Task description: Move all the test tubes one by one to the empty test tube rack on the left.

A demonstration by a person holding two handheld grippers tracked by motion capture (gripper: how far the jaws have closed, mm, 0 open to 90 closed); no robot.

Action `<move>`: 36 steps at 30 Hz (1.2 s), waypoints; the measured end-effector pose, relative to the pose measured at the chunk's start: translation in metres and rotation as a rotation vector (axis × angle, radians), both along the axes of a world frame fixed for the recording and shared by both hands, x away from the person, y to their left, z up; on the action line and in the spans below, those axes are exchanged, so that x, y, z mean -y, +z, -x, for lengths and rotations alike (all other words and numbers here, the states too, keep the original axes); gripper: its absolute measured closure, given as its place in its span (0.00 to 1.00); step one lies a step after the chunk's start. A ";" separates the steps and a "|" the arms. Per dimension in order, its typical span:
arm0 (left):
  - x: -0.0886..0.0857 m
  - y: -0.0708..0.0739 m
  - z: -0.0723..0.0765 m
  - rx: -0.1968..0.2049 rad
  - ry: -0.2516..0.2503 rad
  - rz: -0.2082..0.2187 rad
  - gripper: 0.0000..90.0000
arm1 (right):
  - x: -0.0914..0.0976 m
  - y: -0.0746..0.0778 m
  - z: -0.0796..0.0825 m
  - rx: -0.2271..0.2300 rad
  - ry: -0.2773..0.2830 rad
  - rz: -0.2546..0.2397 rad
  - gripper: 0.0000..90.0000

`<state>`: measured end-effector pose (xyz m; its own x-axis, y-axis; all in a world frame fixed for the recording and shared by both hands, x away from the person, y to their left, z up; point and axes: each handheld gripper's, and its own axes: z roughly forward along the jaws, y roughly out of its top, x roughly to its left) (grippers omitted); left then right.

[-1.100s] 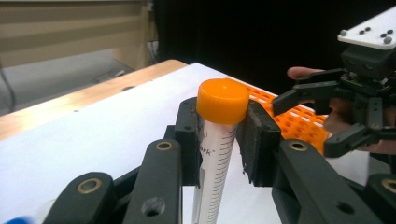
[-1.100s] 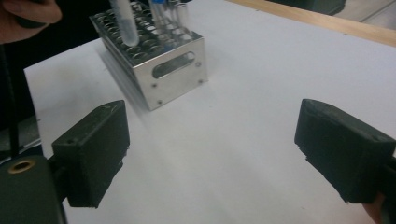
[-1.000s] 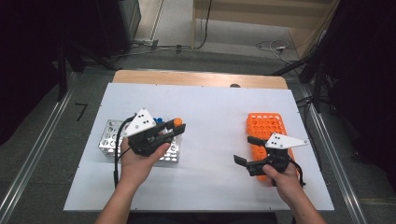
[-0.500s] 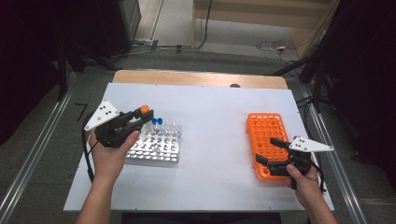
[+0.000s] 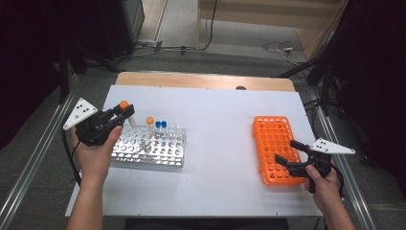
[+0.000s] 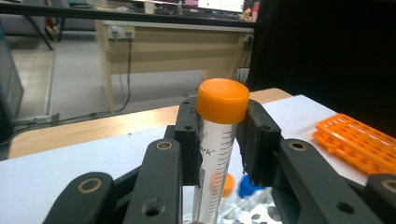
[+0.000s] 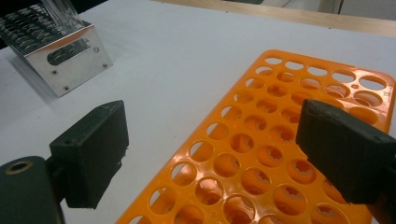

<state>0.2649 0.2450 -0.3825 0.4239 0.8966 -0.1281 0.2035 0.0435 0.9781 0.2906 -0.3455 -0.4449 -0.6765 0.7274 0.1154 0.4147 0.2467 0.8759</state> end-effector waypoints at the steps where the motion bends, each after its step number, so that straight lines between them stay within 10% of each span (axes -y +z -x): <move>1: 0.000 -0.002 -0.002 -0.001 0.006 0.005 0.79 | 0.001 -0.001 0.000 -0.005 -0.008 -0.004 0.09; 25: 0.011 -0.043 -0.032 -0.062 0.020 0.023 0.79 | 0.005 -0.006 -0.003 -0.022 -0.027 0.001 0.09; 36: 0.023 -0.053 -0.037 -0.163 0.013 -0.115 0.79 | 0.004 -0.007 -0.003 -0.021 -0.024 0.006 0.09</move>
<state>0.3018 0.2217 -0.4351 0.3939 0.9147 -0.0904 0.3601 -0.0631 0.9308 0.2941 -0.3494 -0.4515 -0.6562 0.7442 0.1248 0.4387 0.2416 0.8655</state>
